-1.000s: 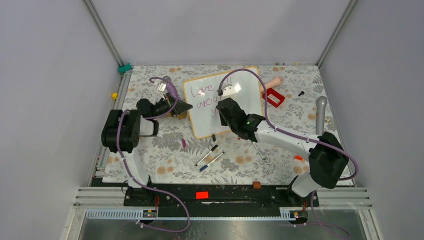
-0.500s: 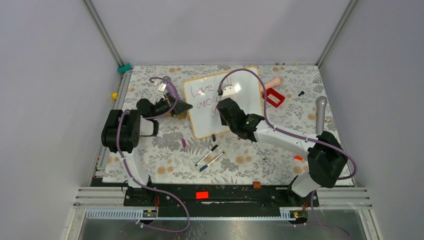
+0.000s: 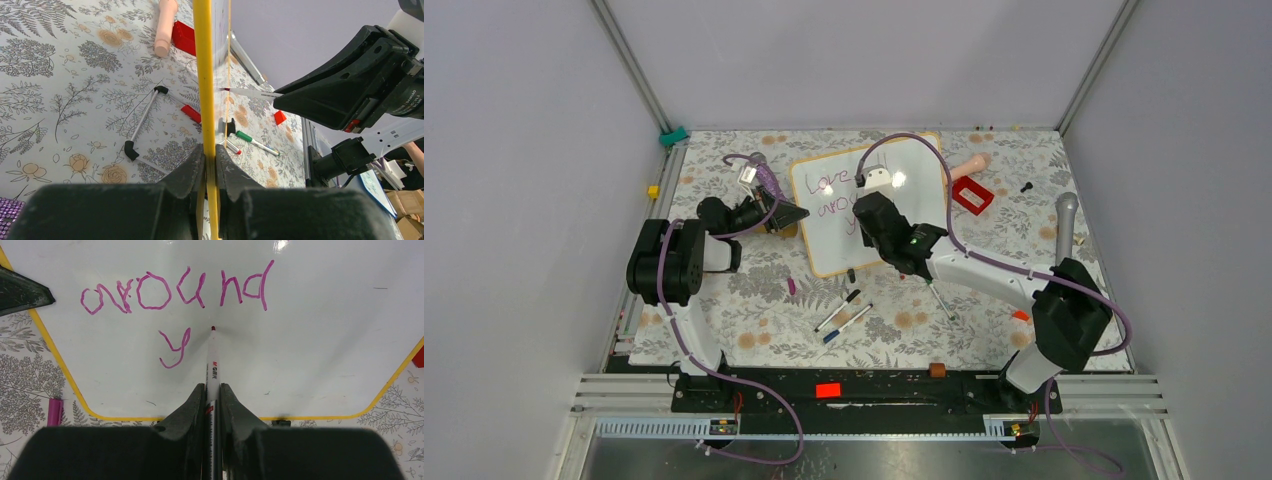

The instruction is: Write a sentence on the whiteboard

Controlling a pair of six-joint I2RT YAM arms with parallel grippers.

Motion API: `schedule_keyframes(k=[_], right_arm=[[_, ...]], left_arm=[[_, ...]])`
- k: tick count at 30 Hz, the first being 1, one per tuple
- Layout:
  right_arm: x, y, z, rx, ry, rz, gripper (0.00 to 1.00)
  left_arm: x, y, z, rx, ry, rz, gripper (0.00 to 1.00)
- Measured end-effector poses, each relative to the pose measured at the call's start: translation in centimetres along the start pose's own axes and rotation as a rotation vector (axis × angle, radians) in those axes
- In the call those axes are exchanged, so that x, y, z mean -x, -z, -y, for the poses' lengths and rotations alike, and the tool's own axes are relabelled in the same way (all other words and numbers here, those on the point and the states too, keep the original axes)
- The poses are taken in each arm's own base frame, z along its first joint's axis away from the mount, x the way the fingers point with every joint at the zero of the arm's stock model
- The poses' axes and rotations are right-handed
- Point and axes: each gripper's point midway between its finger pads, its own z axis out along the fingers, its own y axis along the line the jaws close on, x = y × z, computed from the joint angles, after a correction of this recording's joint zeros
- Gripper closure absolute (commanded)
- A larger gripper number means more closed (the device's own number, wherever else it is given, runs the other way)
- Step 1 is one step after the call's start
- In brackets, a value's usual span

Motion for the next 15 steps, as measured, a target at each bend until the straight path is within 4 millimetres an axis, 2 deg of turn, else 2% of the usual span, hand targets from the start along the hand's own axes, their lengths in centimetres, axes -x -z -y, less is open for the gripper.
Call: schedule_keyframes(k=[15], right_arm=[[-0.28,0.04,-0.8,0.043,0.005,-0.019,1.0]], left_arm=[[-0.01,0.02,-0.04,0.001,0.002,0.0,1.0]])
